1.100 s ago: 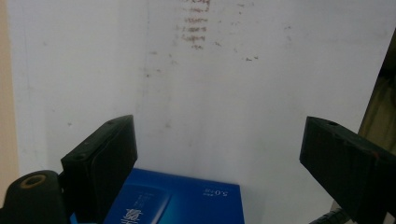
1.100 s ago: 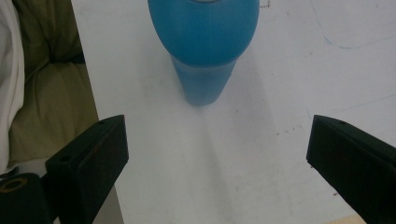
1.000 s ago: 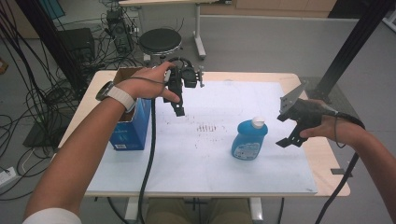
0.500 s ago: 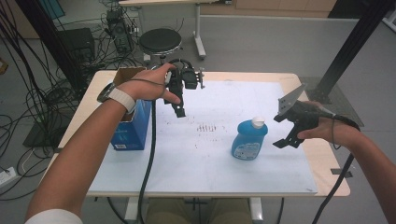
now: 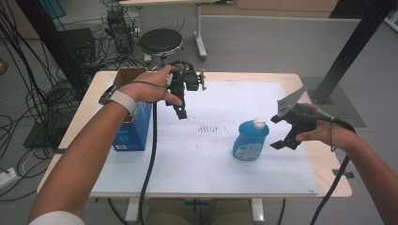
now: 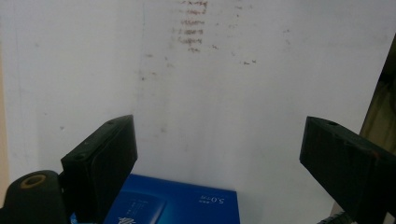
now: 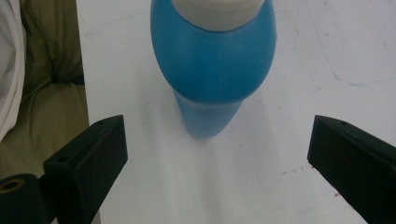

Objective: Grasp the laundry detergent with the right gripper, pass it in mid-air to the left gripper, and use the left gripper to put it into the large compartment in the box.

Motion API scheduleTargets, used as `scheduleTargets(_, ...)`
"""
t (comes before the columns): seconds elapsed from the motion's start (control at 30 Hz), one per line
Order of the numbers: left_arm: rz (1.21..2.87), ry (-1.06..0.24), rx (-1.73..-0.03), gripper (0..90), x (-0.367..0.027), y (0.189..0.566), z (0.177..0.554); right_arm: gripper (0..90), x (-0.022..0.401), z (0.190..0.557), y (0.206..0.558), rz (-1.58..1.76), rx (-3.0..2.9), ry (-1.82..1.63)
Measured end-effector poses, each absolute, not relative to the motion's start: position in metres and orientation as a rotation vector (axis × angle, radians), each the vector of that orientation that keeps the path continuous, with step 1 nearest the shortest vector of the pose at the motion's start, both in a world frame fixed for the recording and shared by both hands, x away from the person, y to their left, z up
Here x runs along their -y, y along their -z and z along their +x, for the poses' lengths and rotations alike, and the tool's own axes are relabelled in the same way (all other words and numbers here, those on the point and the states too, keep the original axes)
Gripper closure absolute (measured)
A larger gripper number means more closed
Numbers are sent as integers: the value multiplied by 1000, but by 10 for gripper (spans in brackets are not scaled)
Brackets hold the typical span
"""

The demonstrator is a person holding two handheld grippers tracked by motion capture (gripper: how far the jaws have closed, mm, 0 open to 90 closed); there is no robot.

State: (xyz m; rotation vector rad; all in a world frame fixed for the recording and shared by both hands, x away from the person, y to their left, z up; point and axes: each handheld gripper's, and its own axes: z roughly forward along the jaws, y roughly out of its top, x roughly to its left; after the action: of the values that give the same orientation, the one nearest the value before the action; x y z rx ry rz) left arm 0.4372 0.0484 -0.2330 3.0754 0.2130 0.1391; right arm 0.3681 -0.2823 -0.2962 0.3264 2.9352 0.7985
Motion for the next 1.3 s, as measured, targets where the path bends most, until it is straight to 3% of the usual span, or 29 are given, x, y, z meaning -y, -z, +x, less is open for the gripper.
scheduleTargets(1.3,3064,-123,-238,115,-50,244,437,47,280,371,325,298,-2900,-988)
